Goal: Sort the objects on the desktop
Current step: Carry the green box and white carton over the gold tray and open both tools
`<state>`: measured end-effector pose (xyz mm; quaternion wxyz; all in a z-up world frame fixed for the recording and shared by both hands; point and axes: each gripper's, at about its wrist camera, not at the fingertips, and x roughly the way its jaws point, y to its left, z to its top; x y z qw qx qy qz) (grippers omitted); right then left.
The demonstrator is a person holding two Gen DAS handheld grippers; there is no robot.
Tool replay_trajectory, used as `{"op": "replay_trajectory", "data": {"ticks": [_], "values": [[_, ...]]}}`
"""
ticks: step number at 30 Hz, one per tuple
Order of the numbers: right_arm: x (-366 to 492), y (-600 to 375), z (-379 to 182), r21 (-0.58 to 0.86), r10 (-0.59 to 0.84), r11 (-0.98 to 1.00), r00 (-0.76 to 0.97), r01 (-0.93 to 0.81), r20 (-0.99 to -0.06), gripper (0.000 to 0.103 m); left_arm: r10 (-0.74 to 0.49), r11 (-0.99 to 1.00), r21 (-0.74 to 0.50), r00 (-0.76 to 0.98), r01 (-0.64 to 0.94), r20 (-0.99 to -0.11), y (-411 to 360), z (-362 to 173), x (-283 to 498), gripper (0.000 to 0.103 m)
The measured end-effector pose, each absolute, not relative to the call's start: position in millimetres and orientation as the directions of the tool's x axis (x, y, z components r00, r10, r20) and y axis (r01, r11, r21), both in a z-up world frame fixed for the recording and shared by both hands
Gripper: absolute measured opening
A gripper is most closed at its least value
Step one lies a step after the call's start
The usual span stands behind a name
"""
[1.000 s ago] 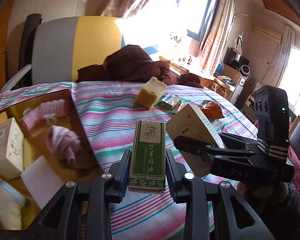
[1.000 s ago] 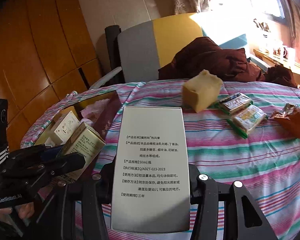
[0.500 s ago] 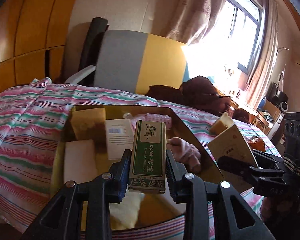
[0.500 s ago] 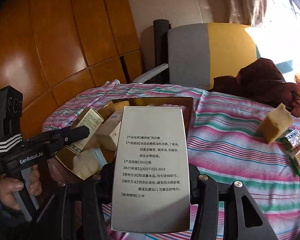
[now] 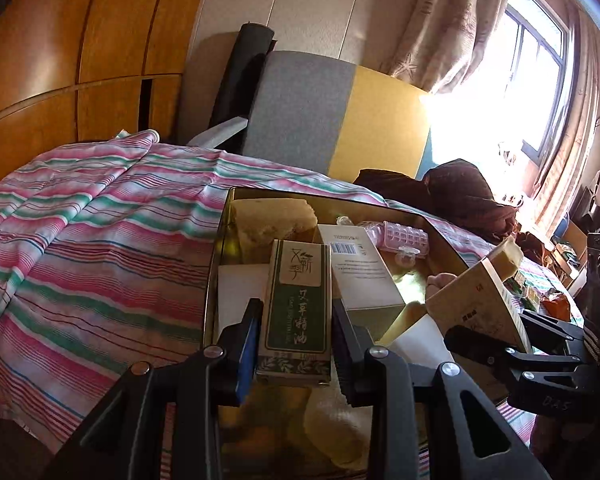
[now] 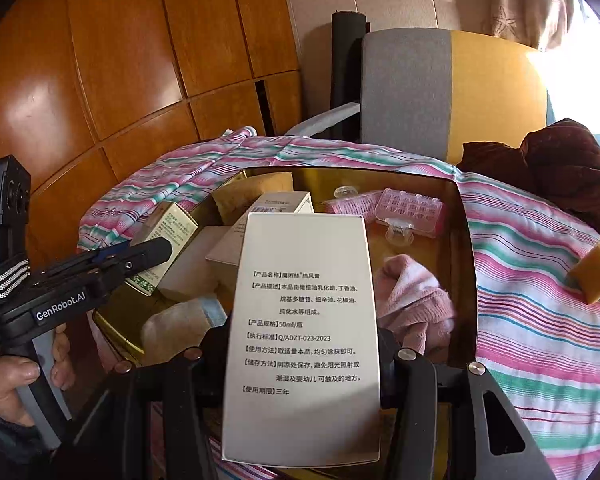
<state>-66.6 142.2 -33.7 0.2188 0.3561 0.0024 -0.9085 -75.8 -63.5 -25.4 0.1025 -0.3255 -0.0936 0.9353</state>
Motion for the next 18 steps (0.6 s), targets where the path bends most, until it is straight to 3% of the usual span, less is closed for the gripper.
{"op": "replay_trajectory", "data": {"ticks": [11, 15, 18], "values": [[-65.0, 148.5, -39.6, 0.177, -0.396, -0.909, -0.648, 0.378, -0.651, 0.060, 0.246, -0.964, -0.234, -0.771, -0.128, -0.588, -60.5, -29.6, -72.4, 0.049], [-53.9, 157.6, -32.4, 0.190, -0.406, -0.908, -0.678, 0.372, -0.612, 0.064, 0.262, -0.955, -0.269, -0.778, -0.123, -0.572, -67.4, -27.7, -70.8, 0.067], [-41.6, 169.5, -24.2, 0.188, -0.396, -0.916, -0.719, 0.356, -0.570, 0.068, 0.257, -0.954, -0.278, -0.792, -0.116, -0.553, -70.2, -22.1, -65.7, 0.068]]}}
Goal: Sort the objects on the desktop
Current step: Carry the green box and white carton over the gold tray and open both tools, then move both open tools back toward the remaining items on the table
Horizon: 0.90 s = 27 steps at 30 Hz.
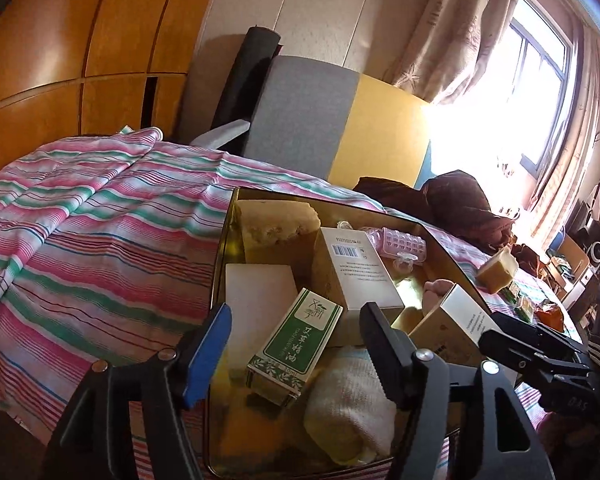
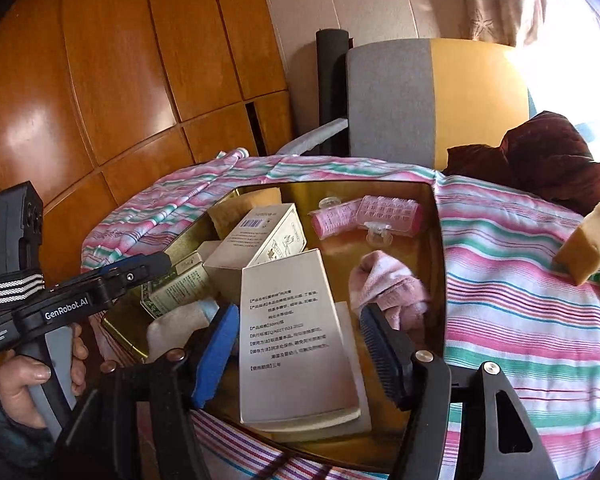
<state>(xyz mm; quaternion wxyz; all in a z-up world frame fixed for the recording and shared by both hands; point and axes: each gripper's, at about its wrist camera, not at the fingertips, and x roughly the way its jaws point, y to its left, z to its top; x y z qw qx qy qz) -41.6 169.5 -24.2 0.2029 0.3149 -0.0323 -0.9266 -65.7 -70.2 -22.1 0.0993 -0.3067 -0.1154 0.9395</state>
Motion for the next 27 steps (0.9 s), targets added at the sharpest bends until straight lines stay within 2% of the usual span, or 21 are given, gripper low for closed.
{"op": "replay_trajectory", "data": {"ticks": [4, 7, 11, 20, 24, 27], "values": [[-24.1, 197.7, -12.4, 0.213, -0.379, -0.925, -0.774, 0.314, -0.508, 0.077, 0.261, -0.948, -0.293, -0.826, -0.122, -0.500, -71.3, -7.8, -53.6, 0.067], [-16.8, 216.4, -11.3, 0.215, -0.348, -0.937, -0.791, 0.276, -0.503, 0.077, 0.361, -0.925, -0.290, -0.803, -0.245, -0.474, -54.0, 3.7, -44.7, 0.067], [-10.3, 236.3, -18.9, 0.244, -0.335, -0.940, -0.791, 0.240, -0.512, 0.077, 0.505, -0.863, -0.287, -0.706, -0.416, -0.497, -17.6, 4.5, -35.3, 0.066], [7.3, 251.5, -28.2, 0.184, -0.270, -0.962, -0.811, 0.203, -0.519, 0.077, 0.553, -0.824, -0.252, -0.621, -0.508, -0.556, 34.9, -7.3, -25.3, 0.066], [18.5, 274.5, -38.0, 0.175, -0.215, -0.974, -0.823, 0.142, -0.526, 0.077, 0.549, -0.826, -0.238, -0.634, -0.511, -0.545, 49.9, -7.0, -17.7, 0.066], [27.3, 297.1, -47.1, 0.184, -0.170, -0.979, -0.829, 0.083, -0.533, 0.082, 0.556, -0.820, -0.236, -0.631, -0.521, -0.542, 61.3, -6.5, -10.7, 0.067]]}}
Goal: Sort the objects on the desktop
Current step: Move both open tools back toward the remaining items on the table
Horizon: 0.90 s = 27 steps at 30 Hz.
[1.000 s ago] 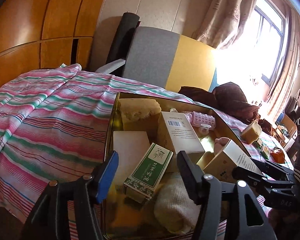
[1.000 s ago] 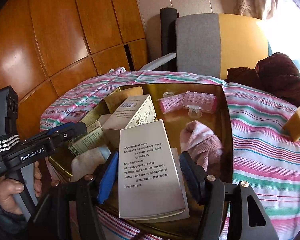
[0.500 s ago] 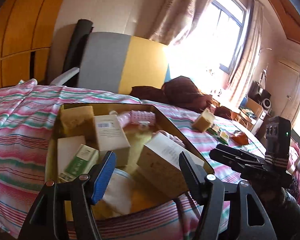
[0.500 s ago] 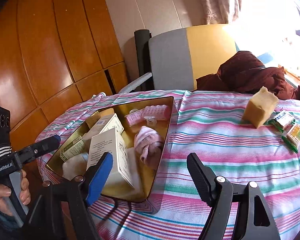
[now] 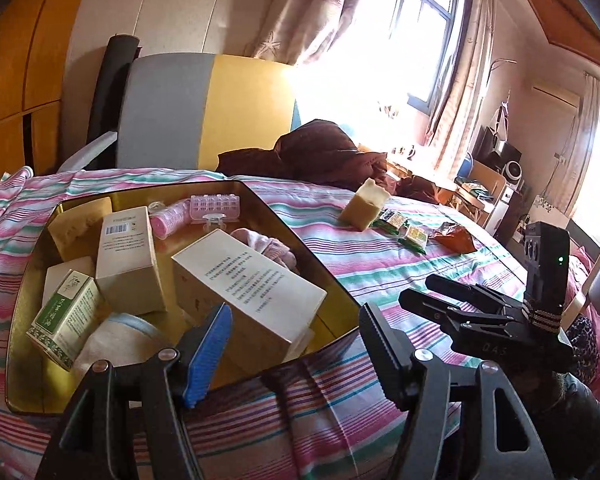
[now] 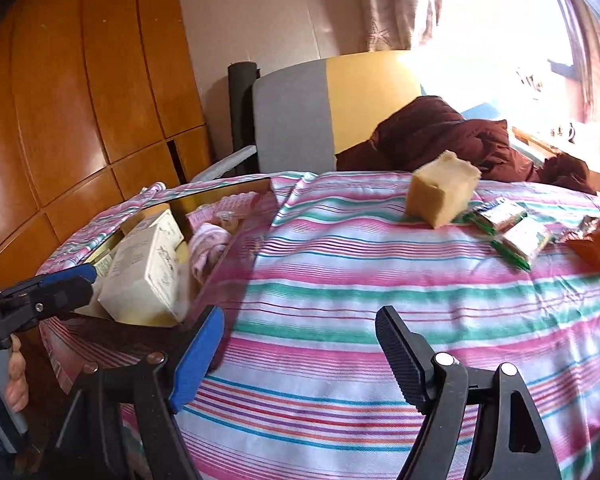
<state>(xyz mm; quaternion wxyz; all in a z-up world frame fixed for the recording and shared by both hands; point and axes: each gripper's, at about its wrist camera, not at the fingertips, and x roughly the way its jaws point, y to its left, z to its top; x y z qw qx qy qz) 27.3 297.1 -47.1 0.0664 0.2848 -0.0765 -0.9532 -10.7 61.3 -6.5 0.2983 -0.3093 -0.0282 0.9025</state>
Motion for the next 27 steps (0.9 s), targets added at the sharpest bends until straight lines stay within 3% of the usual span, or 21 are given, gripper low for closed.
{"op": "replay_trajectory", "data": {"ticks": [11, 16, 19, 27], "values": [[52.3, 390.1, -64.5, 0.256, 0.008, -0.950, -0.831, -0.181, -0.556, 0.085, 0.602, -0.718, -0.099, -0.543, -0.689, -0.586, 153.2, -13.5, 25.8, 0.067], [57.3, 417.4, -57.3, 0.263, 0.071, -0.935, -0.849, -0.240, -0.524, 0.073, 0.611, -0.659, -0.038, -0.506, -0.751, -0.609, 201.8, -16.7, 24.5, 0.068], [60.7, 429.0, -56.2, 0.248, 0.117, -0.928, -0.850, -0.277, -0.513, 0.068, 0.609, -0.656, -0.063, -0.477, -0.752, -0.634, 222.0, -18.8, 11.5, 0.068], [66.5, 454.5, -72.6, 0.317, 0.143, -0.888, -0.856, -0.332, -0.498, 0.069, 0.542, -0.714, -0.137, -0.419, -0.687, -0.728, 259.4, -27.5, -42.6, 0.073]]}}
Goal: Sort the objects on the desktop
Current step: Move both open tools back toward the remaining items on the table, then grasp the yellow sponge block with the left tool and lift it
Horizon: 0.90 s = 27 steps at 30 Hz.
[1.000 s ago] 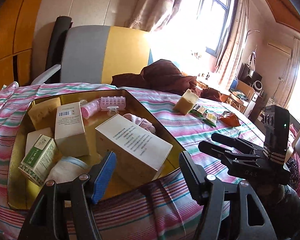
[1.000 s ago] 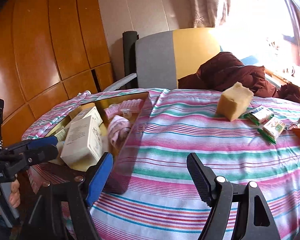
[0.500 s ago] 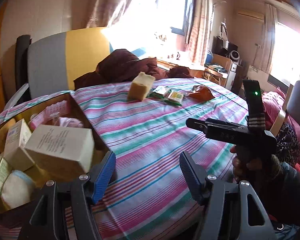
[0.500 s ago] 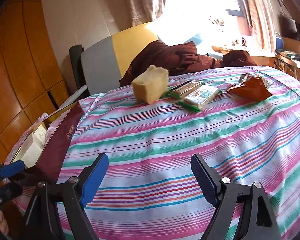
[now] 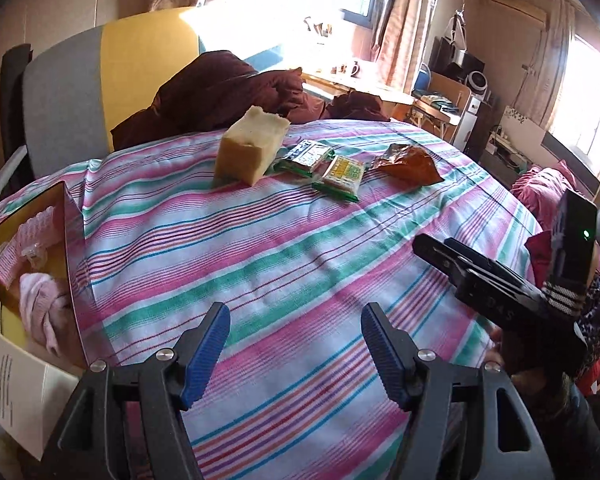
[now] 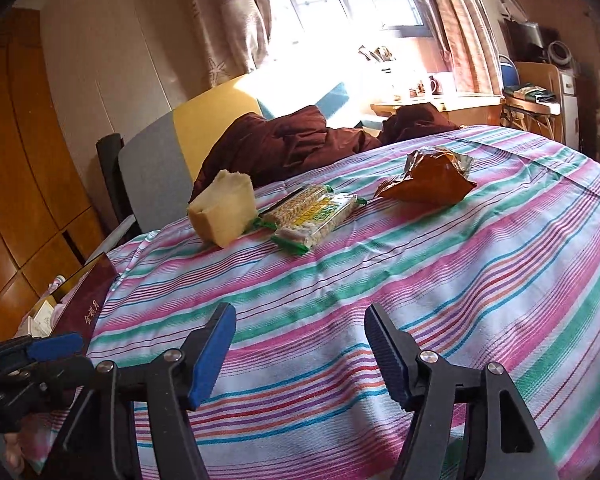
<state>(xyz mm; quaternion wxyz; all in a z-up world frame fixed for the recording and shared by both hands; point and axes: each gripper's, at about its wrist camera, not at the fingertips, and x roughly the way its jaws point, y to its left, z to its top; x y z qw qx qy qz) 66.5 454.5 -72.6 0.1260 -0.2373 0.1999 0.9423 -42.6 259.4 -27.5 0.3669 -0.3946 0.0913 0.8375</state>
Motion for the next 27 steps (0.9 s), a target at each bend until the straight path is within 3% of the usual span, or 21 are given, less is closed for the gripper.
{"op": "replay_trajectory", "data": {"ticks": [3, 13, 20, 24, 27], "values": [[67.2, 458.8, -76.6, 0.352, 0.122, -0.879, -0.865, -0.322, -0.486, 0.071, 0.540, -0.714, -0.167, -0.383, -0.680, -0.749, 273.1, -20.6, -64.1, 0.083], [69.0, 470.0, -85.3, 0.457, 0.040, -0.848, -0.893, -0.268, -0.449, 0.080, 0.488, -0.717, -0.112, -0.382, -0.688, -0.785, 326.9, 3.8, -132.9, 0.084], [68.7, 471.4, -87.0, 0.484, -0.006, -0.846, -0.905, -0.222, -0.426, 0.085, 0.414, -0.704, 0.078, -0.498, -0.706, -0.762, 358.5, 9.9, -175.8, 0.086], [69.1, 472.3, -87.5, 0.497, -0.028, -0.845, -0.912, -0.197, -0.410, 0.087, 0.400, -0.647, 0.150, -0.501, -0.747, -0.768, 374.0, 0.5, -189.6, 0.100], [68.9, 472.4, -87.7, 0.502, -0.040, -0.845, -0.914, -0.185, -0.403, 0.088, 0.383, -0.609, 0.197, -0.502, -0.768, -0.775, 383.5, -8.4, -196.5, 0.101]]}}
